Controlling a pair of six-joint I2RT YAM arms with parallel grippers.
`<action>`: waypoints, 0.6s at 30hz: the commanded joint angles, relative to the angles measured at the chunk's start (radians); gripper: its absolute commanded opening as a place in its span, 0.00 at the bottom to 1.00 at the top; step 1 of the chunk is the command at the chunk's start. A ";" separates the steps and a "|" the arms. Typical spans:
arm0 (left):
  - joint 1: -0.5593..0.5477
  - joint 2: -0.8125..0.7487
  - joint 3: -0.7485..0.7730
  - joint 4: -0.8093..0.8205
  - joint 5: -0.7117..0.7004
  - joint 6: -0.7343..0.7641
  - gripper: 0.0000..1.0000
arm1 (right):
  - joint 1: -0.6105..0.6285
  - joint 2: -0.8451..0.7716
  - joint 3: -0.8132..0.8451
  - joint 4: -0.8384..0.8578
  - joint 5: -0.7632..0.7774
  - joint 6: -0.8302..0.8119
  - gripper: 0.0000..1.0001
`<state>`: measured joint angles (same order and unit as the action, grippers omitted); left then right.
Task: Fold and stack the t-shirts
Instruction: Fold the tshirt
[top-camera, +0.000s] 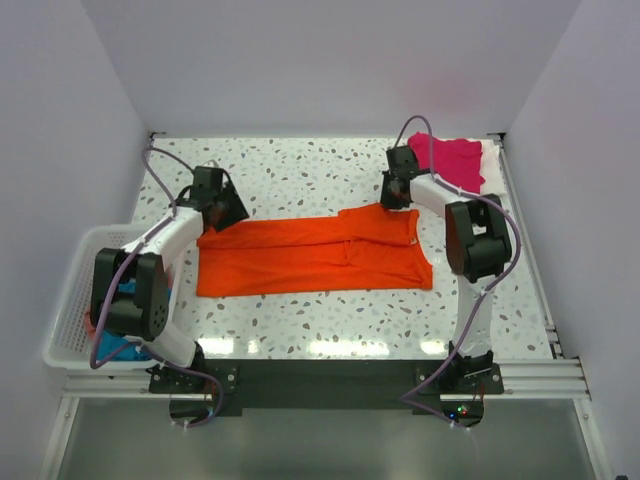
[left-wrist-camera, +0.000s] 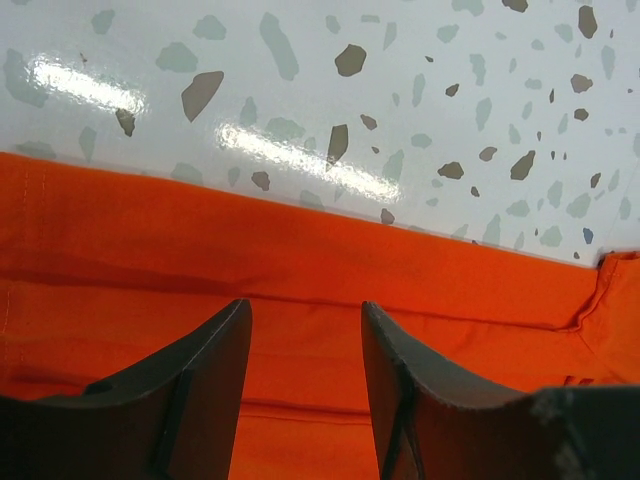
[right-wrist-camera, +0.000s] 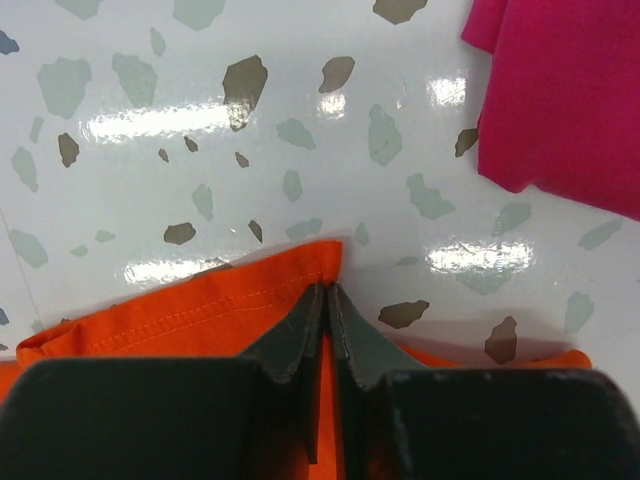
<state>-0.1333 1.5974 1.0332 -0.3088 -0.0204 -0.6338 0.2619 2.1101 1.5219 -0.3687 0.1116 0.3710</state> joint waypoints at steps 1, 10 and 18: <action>0.000 -0.059 -0.019 0.008 0.016 0.023 0.52 | 0.002 -0.067 -0.025 0.054 -0.026 0.020 0.07; 0.001 -0.094 -0.067 -0.009 -0.010 -0.036 0.52 | 0.003 -0.362 -0.235 0.137 -0.104 0.074 0.01; 0.018 -0.091 -0.064 -0.032 -0.070 -0.102 0.51 | 0.013 -0.608 -0.506 0.200 -0.174 0.114 0.01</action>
<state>-0.1310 1.5375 0.9668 -0.3313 -0.0513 -0.6952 0.2638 1.5688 1.0912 -0.2207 -0.0196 0.4534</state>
